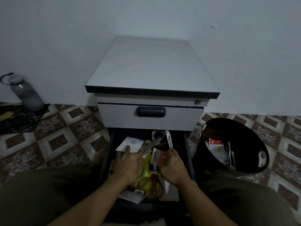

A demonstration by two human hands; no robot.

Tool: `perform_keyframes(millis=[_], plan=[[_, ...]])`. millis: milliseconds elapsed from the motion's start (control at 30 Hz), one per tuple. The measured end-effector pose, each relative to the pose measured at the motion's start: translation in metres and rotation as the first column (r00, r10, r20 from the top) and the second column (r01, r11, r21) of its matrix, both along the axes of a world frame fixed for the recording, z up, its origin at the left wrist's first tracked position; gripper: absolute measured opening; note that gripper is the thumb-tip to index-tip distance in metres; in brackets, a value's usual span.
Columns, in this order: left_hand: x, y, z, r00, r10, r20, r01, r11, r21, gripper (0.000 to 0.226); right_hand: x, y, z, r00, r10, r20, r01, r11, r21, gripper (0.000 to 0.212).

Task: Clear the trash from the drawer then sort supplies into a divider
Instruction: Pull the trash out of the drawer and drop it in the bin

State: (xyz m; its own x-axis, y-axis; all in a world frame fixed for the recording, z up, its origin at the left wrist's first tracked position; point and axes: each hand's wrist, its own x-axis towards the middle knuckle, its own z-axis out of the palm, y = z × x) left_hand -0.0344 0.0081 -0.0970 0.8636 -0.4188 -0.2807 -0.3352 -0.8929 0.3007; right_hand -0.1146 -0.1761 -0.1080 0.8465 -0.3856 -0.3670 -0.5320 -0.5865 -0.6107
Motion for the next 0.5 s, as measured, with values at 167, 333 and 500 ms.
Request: perform_keyframes(millis=[167,333,500], plan=[[-0.036,0.008,0.014,0.999,-0.028,-0.043,0.027,1.0,-0.014,0.049,-0.025,0.016,0.044,0.988,0.063,0.141,-0.062,0.998,-0.013,0.028],[-0.045,0.012,0.036,0.971,-0.096,-0.221,0.084,0.994,-0.064,0.059,-0.039,0.014,0.059,0.986,0.056,0.158,-0.064,0.997,0.043,0.015],[-0.023,0.038,0.053,0.921,-0.105,-0.376,0.055,0.988,-0.141,0.072,-0.044,0.008,0.055,0.99,-0.065,0.123,0.042,0.983,0.178,0.008]])
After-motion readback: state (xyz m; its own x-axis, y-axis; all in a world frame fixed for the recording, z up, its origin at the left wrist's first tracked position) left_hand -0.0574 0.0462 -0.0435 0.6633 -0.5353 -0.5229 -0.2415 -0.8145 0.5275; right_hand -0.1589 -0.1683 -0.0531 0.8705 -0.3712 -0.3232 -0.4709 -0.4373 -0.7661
